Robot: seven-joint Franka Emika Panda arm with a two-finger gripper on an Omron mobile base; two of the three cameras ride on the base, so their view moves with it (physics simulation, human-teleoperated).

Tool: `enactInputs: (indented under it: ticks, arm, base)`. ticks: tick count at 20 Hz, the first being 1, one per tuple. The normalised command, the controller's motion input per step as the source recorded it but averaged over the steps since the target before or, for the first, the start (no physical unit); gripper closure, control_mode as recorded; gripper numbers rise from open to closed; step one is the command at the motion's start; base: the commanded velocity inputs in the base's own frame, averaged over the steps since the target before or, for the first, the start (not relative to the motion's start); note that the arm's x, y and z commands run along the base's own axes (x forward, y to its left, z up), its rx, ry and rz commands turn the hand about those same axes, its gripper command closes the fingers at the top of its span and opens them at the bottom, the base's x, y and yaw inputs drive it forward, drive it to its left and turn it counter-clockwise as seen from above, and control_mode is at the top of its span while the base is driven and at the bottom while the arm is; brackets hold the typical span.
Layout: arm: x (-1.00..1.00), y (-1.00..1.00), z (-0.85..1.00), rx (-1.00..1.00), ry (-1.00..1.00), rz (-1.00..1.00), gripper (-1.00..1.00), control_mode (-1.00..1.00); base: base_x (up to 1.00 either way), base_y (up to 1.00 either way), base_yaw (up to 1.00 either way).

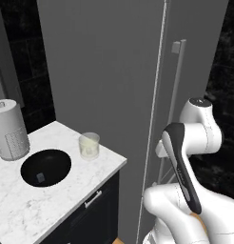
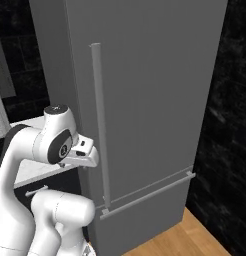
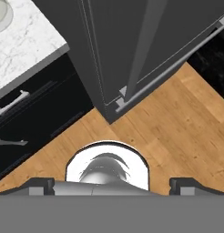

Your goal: Grab a lemon wedge from the fridge and one ice cube from the ice bowl, and put them in the glass of lemonade.

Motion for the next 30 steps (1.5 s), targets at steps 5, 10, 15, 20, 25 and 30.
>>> enactInputs:
  ticks: [5,10,15,20,25,30]
  arm:
    - [0.0,0.0,0.0,0.0,0.0,0.0,-1.0,1.0]
    - [0.0,0.0,0.0,0.0,0.0,0.0,-1.0,1.0]
    - [0.0,0.0,0.0,0.0,0.0,-0.01,-1.0,-1.0]
    - [-0.06,0.0,0.13,0.04,-0.22,-0.02,-1.0,-1.0]
    - [-0.35,0.0,0.51,0.12,-0.39,0.01,-1.0,-1.0]
    - [0.3,-0.06,1.0,-0.01,-0.15,0.19,-1.0,-1.0]
  base:
    - [-0.05,-0.15,-0.01]
    - [0.0,-0.04,-0.09]
    - [0.0,-0.04,-0.07]
    - [0.0,0.0,0.0]
    - [0.0,0.0,0.0]
    - [0.0,0.0,0.0]
